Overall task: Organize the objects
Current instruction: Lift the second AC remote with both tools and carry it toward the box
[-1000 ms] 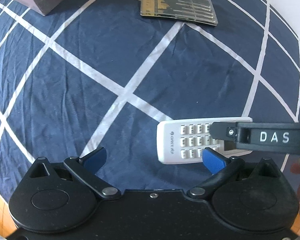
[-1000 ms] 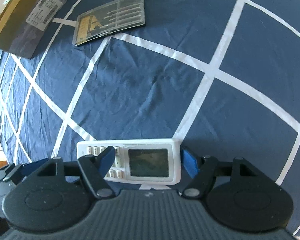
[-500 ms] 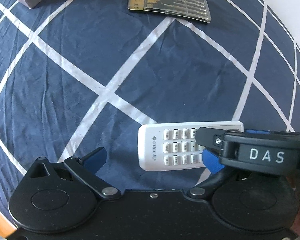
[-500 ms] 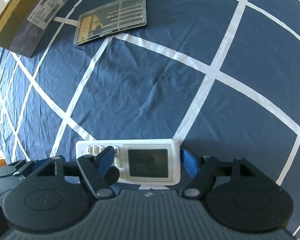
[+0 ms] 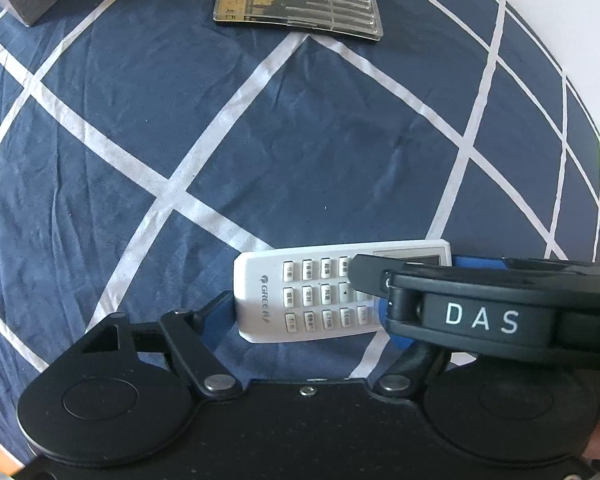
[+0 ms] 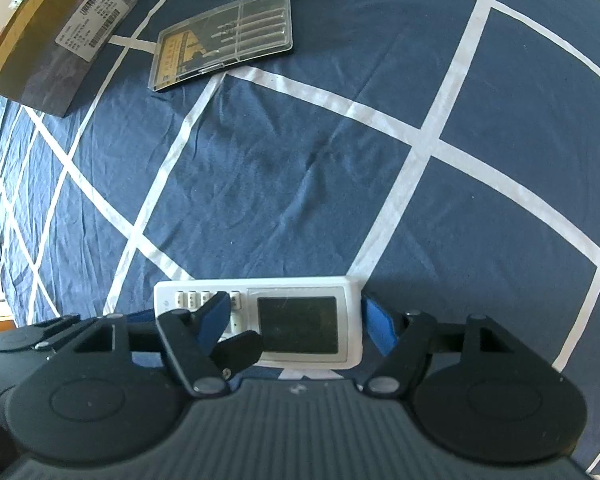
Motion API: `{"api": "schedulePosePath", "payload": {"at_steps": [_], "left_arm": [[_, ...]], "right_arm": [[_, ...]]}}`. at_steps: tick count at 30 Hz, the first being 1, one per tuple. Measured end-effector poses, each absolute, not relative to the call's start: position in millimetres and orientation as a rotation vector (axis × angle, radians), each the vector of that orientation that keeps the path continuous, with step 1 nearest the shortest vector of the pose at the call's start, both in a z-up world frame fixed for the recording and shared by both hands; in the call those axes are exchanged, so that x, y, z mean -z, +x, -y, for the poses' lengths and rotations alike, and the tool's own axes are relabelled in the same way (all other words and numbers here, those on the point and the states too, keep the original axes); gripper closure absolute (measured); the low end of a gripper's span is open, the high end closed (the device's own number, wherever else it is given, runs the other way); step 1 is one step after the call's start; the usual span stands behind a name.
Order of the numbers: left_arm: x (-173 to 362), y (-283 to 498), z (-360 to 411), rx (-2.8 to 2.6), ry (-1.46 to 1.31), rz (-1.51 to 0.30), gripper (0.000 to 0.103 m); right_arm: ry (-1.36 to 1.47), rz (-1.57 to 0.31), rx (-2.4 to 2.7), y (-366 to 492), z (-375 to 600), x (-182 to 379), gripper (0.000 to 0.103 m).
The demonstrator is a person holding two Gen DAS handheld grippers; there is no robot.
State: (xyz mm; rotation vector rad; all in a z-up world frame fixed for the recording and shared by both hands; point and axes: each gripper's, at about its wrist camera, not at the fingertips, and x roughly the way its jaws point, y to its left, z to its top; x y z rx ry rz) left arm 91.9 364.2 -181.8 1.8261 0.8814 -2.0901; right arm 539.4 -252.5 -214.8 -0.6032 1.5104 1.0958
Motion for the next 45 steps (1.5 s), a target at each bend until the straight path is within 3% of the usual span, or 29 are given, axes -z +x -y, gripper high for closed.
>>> {"api": "schedulePosePath", "payload": {"at_steps": [9,22,45], "left_arm": [[167.4,93.0,-351.3,2.125,1.842,-0.802,0.028],[111.1,104.3,-319.7,2.258,1.818,-0.671,0.029],[62.4,104.5,-192.9,2.531,1.955,-0.303,0.029]], "right_arm": [[-0.583,-1.501,-1.087,536.2,260.7,207.2,0.034],[-0.467,-1.436,-1.066,510.7,263.6,149.4,0.034],[-0.182,-1.376,-0.848,410.0,198.2,91.4,0.034]]}}
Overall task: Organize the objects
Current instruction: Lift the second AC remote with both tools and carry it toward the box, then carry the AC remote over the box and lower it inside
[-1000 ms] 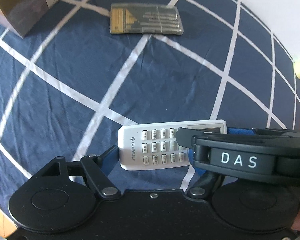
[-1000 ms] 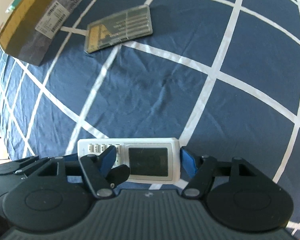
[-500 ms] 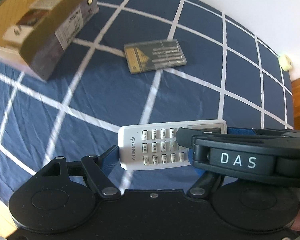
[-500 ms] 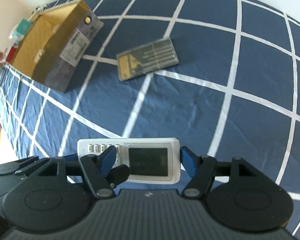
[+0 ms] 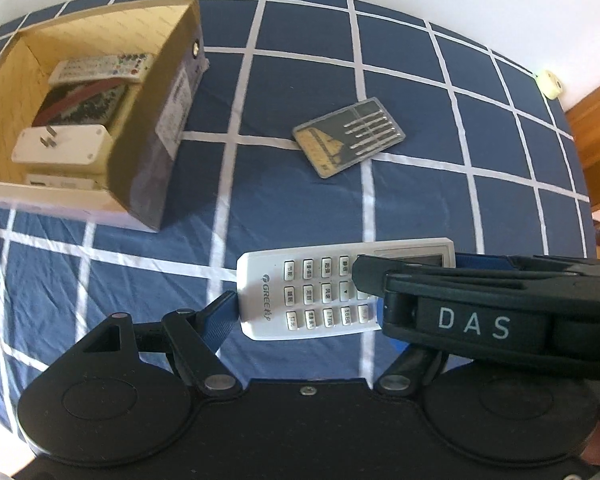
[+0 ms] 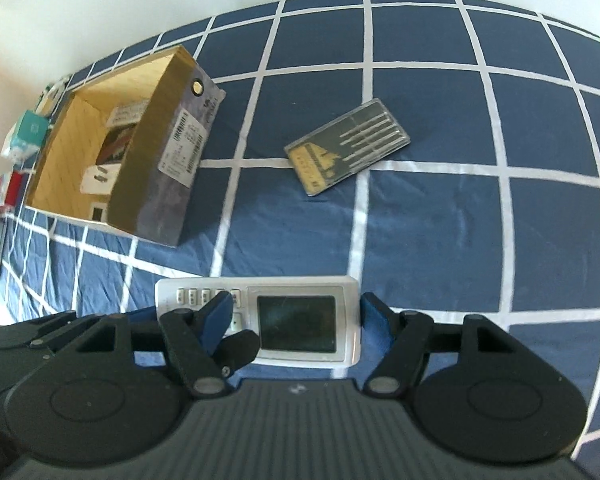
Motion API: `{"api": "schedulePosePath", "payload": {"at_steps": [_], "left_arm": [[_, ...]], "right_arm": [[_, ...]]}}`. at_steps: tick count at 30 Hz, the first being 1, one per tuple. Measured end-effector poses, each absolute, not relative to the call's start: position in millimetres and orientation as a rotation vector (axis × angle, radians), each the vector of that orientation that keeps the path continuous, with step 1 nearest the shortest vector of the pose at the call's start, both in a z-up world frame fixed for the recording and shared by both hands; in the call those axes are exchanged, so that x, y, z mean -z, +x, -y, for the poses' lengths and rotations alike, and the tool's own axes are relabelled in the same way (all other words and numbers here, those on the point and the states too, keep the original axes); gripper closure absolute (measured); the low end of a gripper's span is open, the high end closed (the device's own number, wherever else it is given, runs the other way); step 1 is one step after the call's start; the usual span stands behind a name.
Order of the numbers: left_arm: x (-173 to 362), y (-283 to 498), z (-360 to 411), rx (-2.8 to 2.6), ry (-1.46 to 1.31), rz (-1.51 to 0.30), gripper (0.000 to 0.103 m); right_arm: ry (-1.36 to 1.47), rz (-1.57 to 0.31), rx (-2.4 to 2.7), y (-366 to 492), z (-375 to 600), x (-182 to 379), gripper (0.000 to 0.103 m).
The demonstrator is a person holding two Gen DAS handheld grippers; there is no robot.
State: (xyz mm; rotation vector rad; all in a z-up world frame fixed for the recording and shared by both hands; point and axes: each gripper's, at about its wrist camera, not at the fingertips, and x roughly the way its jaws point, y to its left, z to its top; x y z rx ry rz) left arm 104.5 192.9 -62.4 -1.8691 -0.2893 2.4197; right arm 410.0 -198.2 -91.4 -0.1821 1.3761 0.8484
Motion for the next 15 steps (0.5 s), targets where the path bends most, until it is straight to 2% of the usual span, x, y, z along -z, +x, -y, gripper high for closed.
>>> {"api": "schedulePosePath", "payload": {"at_steps": [15], "left_arm": [[52.7,90.8,-148.3,-2.439,-1.87,0.279,0.029]], "right_arm": [[-0.15,-1.365,-0.85,391.4,153.5,80.2,0.034]]}}
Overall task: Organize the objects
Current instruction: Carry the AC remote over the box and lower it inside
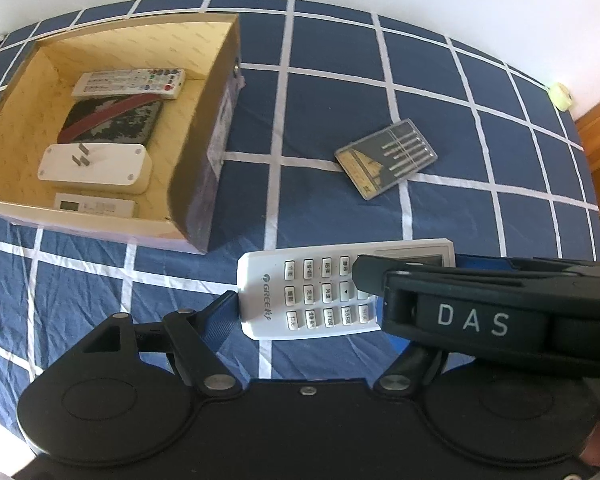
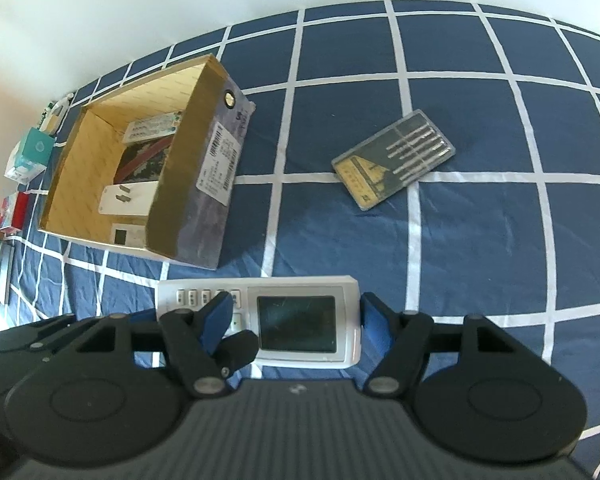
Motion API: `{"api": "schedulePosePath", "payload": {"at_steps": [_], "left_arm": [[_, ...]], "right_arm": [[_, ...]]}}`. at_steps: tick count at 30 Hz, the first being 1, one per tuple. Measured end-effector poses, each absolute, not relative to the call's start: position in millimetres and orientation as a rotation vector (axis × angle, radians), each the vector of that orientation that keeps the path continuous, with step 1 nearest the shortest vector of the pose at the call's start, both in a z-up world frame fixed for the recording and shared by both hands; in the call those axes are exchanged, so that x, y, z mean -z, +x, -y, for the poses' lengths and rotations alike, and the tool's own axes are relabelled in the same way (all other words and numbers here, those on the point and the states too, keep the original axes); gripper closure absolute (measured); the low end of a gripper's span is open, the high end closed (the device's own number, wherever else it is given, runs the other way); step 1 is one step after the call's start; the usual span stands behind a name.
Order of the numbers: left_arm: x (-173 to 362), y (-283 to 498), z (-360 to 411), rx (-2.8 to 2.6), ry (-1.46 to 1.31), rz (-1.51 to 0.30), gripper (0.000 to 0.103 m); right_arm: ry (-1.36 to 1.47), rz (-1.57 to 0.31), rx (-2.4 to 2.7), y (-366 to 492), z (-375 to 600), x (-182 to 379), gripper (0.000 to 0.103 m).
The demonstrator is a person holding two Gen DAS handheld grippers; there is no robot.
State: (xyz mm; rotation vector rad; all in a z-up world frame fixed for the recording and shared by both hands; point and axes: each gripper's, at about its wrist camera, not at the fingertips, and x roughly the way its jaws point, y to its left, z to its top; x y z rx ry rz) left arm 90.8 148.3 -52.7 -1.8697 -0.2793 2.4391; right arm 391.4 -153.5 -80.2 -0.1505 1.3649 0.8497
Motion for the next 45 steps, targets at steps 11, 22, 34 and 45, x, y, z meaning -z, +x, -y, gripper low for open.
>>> {"api": "schedulePosePath", "payload": {"at_steps": [11,22,34,45], "left_arm": [[41.5,79.4,-125.6,-2.502,-1.853,0.331,0.029],[32.8,58.8,-50.6,-2.488,-1.824,0.283,0.029],[32.8,26.7,48.2,-2.441,-1.815,0.148,0.029],[71.9,-7.0,86.3,-2.325,-1.903,0.125,0.029]], "right_arm": [[-0.169,-1.335,-0.906,397.1,124.9,67.4,0.034],[-0.151,-1.316,-0.886,369.6,62.6,52.6,0.034],[-0.052,-1.319,-0.83,323.9,-32.6,49.4,0.034],[-0.04,-1.395,-0.77,317.1,-88.5,79.1,0.034]]}}
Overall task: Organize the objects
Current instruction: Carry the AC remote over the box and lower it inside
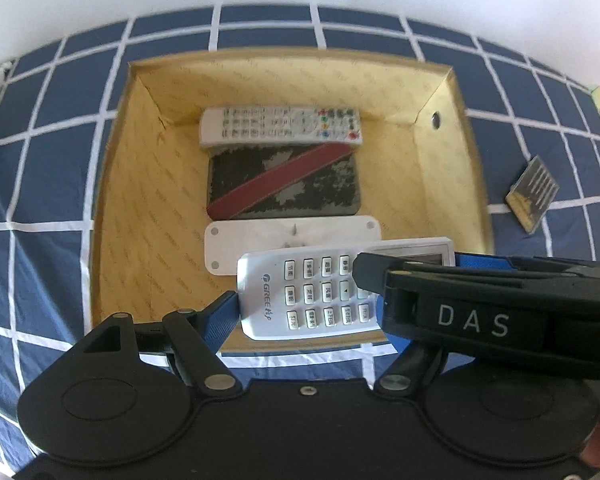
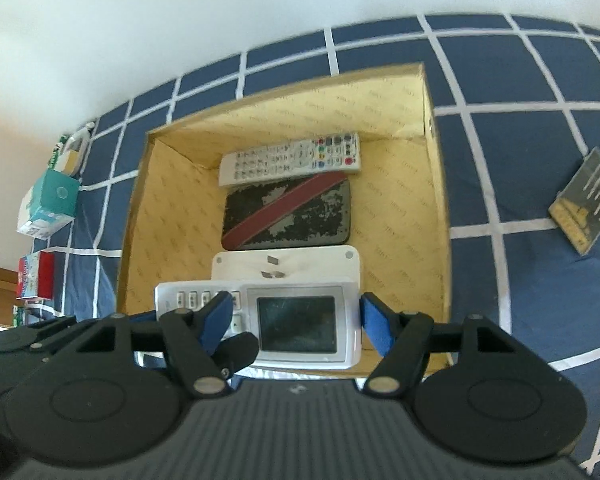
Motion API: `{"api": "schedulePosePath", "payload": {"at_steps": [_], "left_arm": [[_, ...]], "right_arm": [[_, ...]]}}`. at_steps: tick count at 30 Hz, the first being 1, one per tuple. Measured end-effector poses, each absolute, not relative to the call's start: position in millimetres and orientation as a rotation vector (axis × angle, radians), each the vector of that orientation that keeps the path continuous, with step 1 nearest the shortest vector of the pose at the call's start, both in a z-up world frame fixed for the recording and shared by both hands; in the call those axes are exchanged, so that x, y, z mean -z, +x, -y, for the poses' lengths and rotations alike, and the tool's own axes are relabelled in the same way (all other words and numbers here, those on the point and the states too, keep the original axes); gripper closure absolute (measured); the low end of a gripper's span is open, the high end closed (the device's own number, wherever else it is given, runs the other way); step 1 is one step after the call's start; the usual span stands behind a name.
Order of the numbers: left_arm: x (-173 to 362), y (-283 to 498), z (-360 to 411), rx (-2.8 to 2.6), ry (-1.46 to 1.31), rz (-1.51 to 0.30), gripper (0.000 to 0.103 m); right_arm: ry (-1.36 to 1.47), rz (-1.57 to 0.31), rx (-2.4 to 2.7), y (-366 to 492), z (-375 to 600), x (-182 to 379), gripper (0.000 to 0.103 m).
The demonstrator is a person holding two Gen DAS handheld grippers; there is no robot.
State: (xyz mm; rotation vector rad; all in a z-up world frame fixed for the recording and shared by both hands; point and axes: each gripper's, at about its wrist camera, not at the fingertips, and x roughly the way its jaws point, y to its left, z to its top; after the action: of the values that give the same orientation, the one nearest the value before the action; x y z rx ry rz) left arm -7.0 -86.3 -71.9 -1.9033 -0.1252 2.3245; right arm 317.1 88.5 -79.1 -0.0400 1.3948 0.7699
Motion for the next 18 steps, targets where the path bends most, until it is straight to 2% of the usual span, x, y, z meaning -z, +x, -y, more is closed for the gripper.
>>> {"api": "schedulePosePath", "payload": {"at_steps": [18], "left_arm": [[142.4,-27.9,99.0,-2.151,-2.096,0.176,0.03]], "right_arm": [[-0.073,-1.577,-0.697,326.3,-117.6,154.3,0.034]]}}
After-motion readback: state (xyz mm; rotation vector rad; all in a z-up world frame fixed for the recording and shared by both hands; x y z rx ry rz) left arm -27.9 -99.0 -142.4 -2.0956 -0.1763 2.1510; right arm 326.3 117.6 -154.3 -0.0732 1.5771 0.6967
